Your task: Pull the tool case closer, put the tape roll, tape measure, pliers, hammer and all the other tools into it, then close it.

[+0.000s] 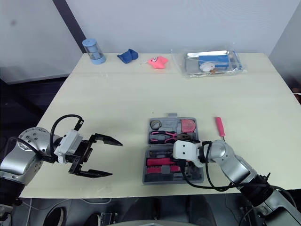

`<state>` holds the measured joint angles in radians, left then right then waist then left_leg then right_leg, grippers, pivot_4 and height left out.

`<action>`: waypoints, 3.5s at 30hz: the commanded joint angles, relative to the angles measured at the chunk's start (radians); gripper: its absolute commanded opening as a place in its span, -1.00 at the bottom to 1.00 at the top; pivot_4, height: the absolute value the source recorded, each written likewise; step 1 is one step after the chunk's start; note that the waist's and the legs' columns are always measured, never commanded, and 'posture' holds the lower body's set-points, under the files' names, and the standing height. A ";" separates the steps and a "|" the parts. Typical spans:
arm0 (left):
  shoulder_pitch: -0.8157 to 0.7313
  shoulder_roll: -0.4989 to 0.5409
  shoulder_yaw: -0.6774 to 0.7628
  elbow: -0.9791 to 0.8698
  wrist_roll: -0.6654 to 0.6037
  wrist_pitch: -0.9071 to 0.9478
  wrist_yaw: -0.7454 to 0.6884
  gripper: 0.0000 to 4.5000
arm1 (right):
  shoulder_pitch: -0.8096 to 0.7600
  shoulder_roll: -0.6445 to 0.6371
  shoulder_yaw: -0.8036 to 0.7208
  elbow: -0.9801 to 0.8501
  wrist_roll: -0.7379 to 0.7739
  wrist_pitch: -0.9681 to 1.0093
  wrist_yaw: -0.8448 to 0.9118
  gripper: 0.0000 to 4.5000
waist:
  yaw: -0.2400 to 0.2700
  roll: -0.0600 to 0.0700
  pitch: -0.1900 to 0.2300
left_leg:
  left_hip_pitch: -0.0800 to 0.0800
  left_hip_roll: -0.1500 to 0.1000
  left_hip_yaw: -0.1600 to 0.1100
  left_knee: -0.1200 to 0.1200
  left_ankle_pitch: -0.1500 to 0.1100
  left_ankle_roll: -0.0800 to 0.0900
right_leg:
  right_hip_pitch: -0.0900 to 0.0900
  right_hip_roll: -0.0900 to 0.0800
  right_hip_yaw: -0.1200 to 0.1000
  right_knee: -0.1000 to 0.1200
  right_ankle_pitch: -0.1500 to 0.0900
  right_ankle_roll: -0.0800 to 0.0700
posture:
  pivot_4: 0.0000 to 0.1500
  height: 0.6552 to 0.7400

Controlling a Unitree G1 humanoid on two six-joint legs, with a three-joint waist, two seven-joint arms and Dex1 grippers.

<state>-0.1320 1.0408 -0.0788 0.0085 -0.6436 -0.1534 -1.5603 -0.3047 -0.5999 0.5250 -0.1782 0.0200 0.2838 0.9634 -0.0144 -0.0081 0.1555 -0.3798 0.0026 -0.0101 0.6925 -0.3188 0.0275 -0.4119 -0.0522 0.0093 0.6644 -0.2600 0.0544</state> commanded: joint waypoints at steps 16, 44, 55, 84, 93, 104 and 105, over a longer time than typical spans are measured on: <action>0.192 -0.214 0.366 -0.023 -0.069 0.273 0.358 1.00 | 0.593 0.039 -0.950 -0.181 0.440 -0.047 -0.165 -0.93 | 0.004 0.001 -0.001 | 0.001 0.000 0.000 0.000 -0.002 0.004 | 0.002 -0.002 0.000 0.001 0.000 0.000 | 1.00 1.00; 0.204 -0.302 0.373 0.081 0.099 0.123 0.265 1.00 | 0.561 0.130 -0.922 -0.119 0.400 0.054 -0.441 0.98 | 0.004 0.005 -0.013 | 0.005 0.001 0.003 -0.003 -0.002 0.004 | 0.002 -0.002 0.004 0.001 0.002 -0.002 | 1.00 1.00; 0.027 -0.257 0.217 -0.171 0.029 0.252 0.123 1.00 | 0.306 0.208 -0.725 -0.012 0.289 0.247 -0.631 0.98 | 0.001 0.005 -0.013 | 0.003 0.000 0.003 -0.003 0.000 0.000 | 0.002 -0.001 0.003 -0.001 0.002 -0.002 | 1.00 1.00; -0.088 -0.254 0.205 -0.309 -0.065 0.407 0.127 1.00 | 0.219 0.237 -0.670 0.172 0.193 0.147 -0.621 -0.83 | -0.002 0.005 -0.013 | 0.003 0.001 0.003 -0.003 0.000 0.000 | 0.001 0.001 0.004 -0.001 0.001 -0.002 | 1.00 1.00; -0.084 -0.252 0.214 -0.290 -0.065 0.404 0.120 1.00 | 0.263 0.143 -0.659 0.077 0.206 0.196 -0.518 -0.83 | 0.000 0.006 -0.012 | 0.003 0.000 0.003 -0.003 0.000 0.000 | 0.001 0.001 0.004 -0.001 0.002 -0.002 | 1.00 1.00; -0.048 -0.190 0.228 -0.234 -0.040 0.359 0.009 1.00 | 0.456 -0.227 -0.626 -0.211 0.293 0.133 -0.029 -0.83 | 0.002 0.007 -0.011 | 0.002 0.000 0.003 -0.002 -0.002 0.004 | 0.001 0.001 0.004 -0.002 0.001 -0.002 | 1.00 1.00; -0.041 -0.182 0.223 -0.229 -0.035 0.349 -0.009 1.00 | 0.465 -0.275 -0.618 -0.242 0.302 0.128 0.018 -0.83 | 0.002 0.007 -0.011 | 0.002 0.000 0.002 -0.002 -0.002 0.004 | 0.001 0.001 0.004 -0.002 0.001 -0.002 | 1.00 1.00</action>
<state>-0.1782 0.8460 0.1280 -0.2189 -0.6862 0.2214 -1.5319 0.1615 -0.8432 -0.0879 -0.3424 0.2989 0.4493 0.8909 -0.0125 -0.0011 0.1445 -0.3775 0.0032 -0.0079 0.6903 -0.3213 0.0317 -0.4103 -0.0515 0.0127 0.6626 -0.2586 0.0523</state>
